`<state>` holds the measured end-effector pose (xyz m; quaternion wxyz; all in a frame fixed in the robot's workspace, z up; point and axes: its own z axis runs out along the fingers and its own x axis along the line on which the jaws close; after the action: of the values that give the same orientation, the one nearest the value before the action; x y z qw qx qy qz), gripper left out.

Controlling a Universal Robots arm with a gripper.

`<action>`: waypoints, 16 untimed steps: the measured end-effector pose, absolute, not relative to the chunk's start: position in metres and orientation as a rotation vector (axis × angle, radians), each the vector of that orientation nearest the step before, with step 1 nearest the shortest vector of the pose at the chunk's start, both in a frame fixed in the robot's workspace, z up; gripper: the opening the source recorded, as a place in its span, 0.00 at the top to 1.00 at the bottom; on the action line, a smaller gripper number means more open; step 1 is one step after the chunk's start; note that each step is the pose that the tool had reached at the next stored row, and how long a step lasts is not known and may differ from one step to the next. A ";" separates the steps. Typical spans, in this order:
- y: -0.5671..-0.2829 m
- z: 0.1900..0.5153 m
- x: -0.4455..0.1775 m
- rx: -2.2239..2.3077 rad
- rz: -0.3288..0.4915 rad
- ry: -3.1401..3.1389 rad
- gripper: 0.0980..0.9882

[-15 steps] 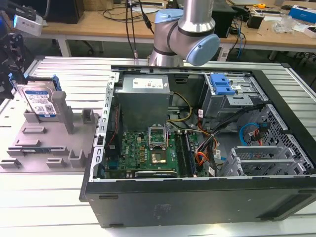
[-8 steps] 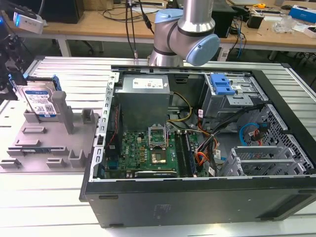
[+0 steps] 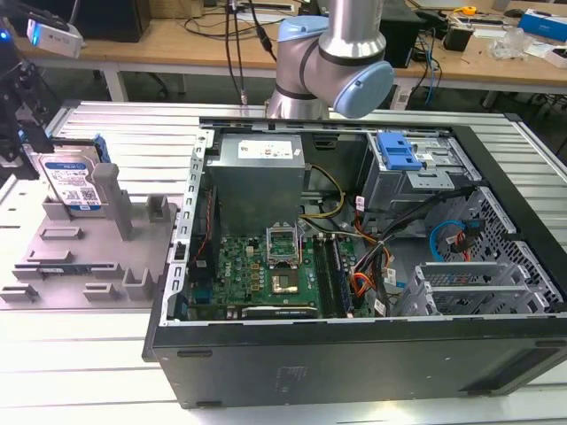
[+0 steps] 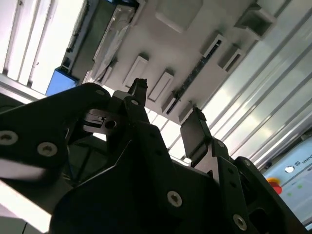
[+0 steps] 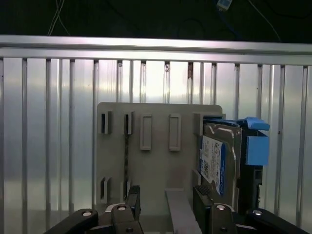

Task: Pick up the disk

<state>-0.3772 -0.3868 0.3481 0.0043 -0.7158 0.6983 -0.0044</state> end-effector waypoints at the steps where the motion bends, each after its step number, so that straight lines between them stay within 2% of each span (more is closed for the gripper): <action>1: -0.380 0.348 -0.378 -2.243 -0.014 2.188 0.48; 5: -0.362 0.348 -0.380 -2.243 -0.014 2.188 0.48; 10: -0.326 0.348 -0.383 -2.242 -0.014 2.188 0.48; 16: -0.313 0.346 -0.408 -2.242 -0.014 2.189 0.48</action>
<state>-0.4079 -0.3128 0.3455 0.0040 -0.7156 0.6985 -0.0045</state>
